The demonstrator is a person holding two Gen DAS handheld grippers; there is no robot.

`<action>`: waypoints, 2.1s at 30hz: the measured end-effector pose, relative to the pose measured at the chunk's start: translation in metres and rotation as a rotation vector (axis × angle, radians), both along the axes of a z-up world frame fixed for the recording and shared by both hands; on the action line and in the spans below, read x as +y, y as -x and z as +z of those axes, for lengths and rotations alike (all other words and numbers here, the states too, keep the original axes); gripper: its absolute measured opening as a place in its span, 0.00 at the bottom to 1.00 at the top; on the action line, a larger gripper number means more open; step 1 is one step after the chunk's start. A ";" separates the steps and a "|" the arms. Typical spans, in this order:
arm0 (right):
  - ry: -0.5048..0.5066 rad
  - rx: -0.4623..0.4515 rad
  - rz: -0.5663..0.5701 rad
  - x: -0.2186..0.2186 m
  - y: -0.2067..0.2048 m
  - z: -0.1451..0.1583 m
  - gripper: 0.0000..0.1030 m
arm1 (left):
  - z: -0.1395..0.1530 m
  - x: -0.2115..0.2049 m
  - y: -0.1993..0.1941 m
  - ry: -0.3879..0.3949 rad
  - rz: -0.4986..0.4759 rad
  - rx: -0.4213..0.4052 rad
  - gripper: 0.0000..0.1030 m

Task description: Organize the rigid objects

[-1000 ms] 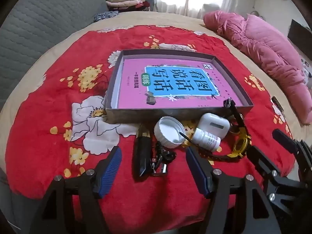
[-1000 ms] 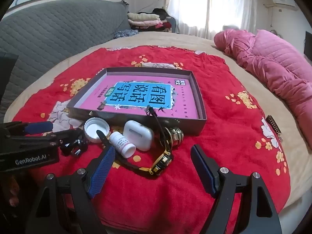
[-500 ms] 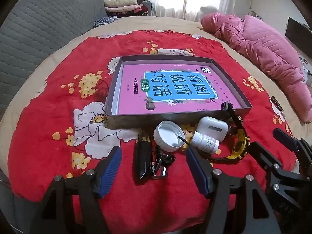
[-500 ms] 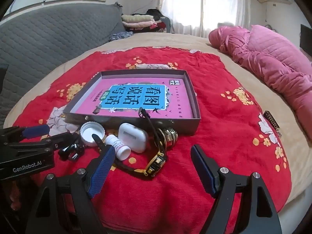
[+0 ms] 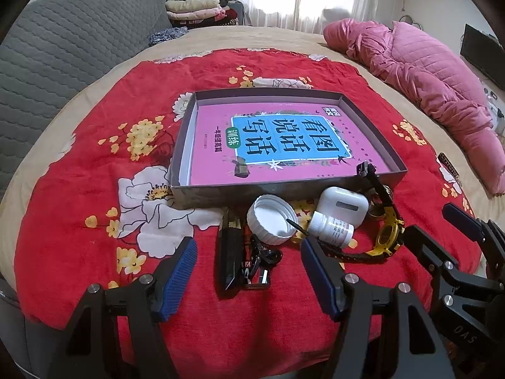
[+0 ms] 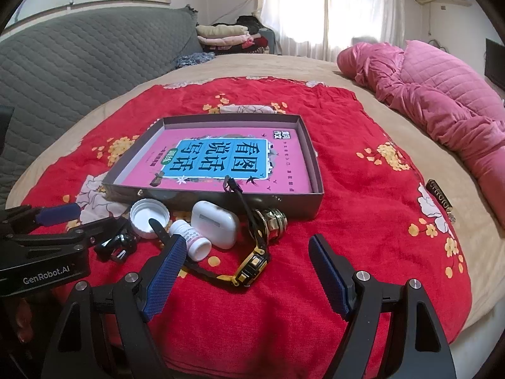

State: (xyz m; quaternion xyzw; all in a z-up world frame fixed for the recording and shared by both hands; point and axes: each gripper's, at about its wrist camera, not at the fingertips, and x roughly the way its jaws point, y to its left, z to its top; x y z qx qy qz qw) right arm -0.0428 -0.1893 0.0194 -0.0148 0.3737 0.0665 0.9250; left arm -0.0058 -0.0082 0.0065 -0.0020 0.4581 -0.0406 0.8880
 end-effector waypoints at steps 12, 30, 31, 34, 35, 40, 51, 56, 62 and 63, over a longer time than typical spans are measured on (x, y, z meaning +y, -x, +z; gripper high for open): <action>0.000 -0.001 0.000 0.000 0.000 0.000 0.78 | -0.001 0.000 0.000 0.001 0.000 0.001 0.65; 0.000 -0.001 -0.001 -0.001 0.000 0.000 0.78 | -0.002 0.001 0.000 -0.005 0.000 0.002 0.65; 0.000 -0.001 -0.001 0.000 0.000 0.000 0.78 | -0.001 0.001 0.000 -0.005 0.000 0.001 0.65; 0.000 -0.001 -0.001 -0.001 0.000 0.000 0.78 | -0.002 0.001 0.000 -0.005 0.001 0.002 0.66; 0.000 -0.002 -0.001 -0.001 0.000 0.000 0.78 | -0.001 0.001 0.000 -0.005 0.001 0.001 0.65; -0.002 0.000 -0.004 -0.002 0.000 0.001 0.78 | -0.003 0.003 -0.001 -0.003 0.003 0.010 0.65; -0.005 0.008 -0.016 -0.005 -0.001 -0.001 0.78 | -0.004 0.004 -0.003 -0.010 0.008 0.018 0.66; -0.011 0.015 -0.027 -0.007 -0.002 -0.004 0.78 | -0.005 0.005 -0.004 -0.010 0.014 0.026 0.66; -0.024 0.029 -0.049 -0.013 -0.004 -0.006 0.78 | -0.007 0.007 -0.005 -0.011 0.021 0.033 0.66; -0.027 0.033 -0.053 -0.014 -0.005 -0.007 0.78 | -0.008 0.008 -0.005 -0.010 0.024 0.035 0.66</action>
